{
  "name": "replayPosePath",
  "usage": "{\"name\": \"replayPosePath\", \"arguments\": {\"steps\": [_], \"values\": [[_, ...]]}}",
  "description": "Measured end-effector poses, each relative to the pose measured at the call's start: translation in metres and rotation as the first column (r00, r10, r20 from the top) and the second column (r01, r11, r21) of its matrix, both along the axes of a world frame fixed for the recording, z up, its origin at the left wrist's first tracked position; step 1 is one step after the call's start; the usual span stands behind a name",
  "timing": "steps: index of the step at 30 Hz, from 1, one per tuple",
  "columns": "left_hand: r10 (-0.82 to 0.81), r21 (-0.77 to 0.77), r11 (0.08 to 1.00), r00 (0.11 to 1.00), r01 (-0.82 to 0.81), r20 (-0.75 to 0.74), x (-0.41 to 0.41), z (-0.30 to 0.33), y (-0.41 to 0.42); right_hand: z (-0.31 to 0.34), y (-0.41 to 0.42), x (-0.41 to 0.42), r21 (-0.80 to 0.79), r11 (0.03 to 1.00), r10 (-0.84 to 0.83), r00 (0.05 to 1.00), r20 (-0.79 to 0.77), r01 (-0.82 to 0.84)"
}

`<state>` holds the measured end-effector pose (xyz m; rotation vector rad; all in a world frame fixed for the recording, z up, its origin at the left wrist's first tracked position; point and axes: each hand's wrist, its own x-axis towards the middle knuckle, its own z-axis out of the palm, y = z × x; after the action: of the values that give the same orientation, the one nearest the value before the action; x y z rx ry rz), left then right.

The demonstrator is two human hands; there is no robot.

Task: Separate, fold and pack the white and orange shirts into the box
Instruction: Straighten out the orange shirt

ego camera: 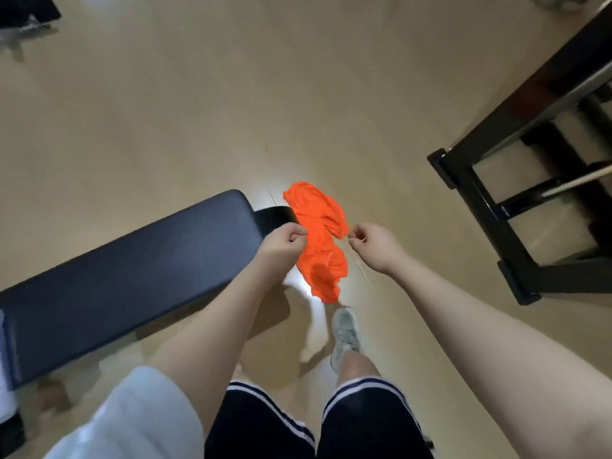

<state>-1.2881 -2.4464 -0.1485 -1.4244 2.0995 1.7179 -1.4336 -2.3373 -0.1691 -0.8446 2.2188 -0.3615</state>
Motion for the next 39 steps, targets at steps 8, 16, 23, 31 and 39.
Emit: {"name": "replayPosePath", "arguments": {"steps": [8,16,23,31,39], "values": [[-0.083,-0.016,0.996,0.982,0.087,0.168,-0.060,-0.178,0.034,-0.177,0.041,-0.049,0.088,0.994,-0.071,0.995,0.066,0.065],[-0.095,-0.074,0.991,0.983,0.107,0.156,-0.086,-0.420,0.044,-0.445,0.022,-0.064,0.059,0.986,-0.156,0.987,0.040,0.154],[-0.068,-0.182,0.976,0.965,0.116,0.253,-0.072,-0.535,0.016,-0.600,0.011,-0.039,0.228,0.972,-0.057,0.998,0.006,0.054],[-0.081,-0.134,0.984,0.959,0.121,0.271,-0.046,-0.496,0.010,-0.560,0.001,-0.006,0.066,0.998,-0.001,0.989,-0.150,0.011],[-0.102,0.042,0.995,0.970,0.095,0.219,-0.039,-0.316,0.047,-0.314,0.024,-0.044,-0.289,0.939,-0.144,0.975,0.168,0.188]]}}
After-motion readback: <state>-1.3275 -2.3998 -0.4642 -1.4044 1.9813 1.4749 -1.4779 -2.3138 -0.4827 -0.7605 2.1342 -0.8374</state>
